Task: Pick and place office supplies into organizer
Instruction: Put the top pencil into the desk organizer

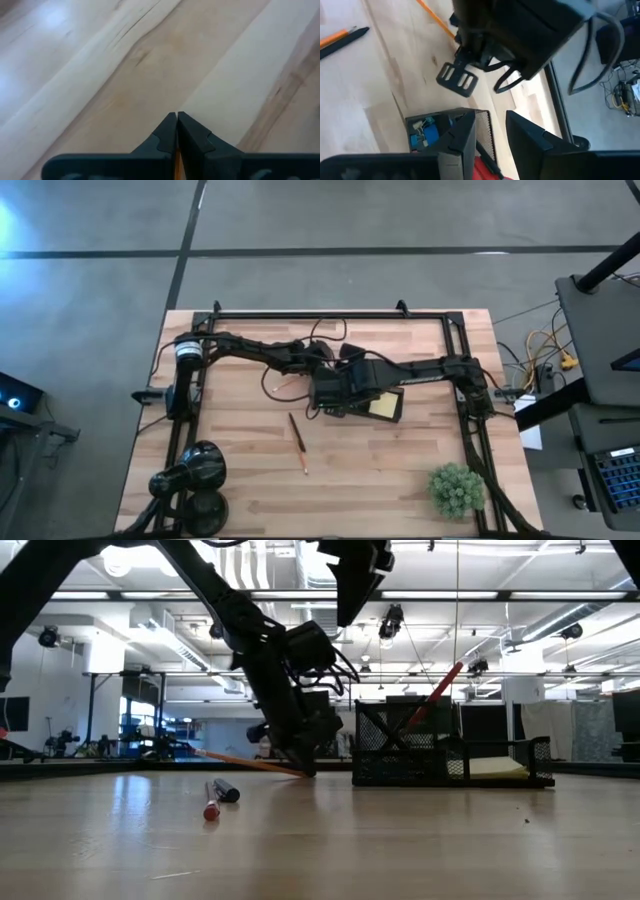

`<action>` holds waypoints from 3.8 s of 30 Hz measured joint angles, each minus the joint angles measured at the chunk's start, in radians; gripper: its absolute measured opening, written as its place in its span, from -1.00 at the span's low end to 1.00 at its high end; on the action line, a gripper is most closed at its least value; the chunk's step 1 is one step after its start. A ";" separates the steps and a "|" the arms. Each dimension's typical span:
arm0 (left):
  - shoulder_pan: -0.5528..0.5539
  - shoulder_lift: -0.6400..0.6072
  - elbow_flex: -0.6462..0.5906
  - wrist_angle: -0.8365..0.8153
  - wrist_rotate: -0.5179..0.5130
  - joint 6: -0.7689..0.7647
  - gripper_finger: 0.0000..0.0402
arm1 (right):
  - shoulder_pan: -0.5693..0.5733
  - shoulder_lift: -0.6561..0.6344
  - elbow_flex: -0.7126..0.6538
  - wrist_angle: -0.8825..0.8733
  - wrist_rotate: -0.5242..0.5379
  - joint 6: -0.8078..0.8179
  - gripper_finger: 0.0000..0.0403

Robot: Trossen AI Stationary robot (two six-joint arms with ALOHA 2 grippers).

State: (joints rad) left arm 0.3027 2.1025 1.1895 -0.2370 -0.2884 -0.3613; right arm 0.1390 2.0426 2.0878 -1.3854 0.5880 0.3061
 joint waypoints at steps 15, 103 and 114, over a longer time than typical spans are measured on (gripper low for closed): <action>-0.120 -0.407 -0.122 -0.005 0.275 0.031 -1.00 | 0.013 -0.181 -0.002 0.094 -0.115 0.057 -0.59; -0.520 -0.798 -0.712 0.064 0.173 0.029 -1.00 | -0.031 -0.386 -0.416 0.197 -0.169 0.111 -0.65; -0.516 -0.621 -0.689 0.354 0.176 0.071 -1.00 | -0.032 -0.386 -0.416 0.193 -0.177 0.159 -0.66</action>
State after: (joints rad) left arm -0.2132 1.4813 0.5007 0.1166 -0.1125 -0.2898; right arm 0.1073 1.6562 1.6714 -1.1922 0.4111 0.4654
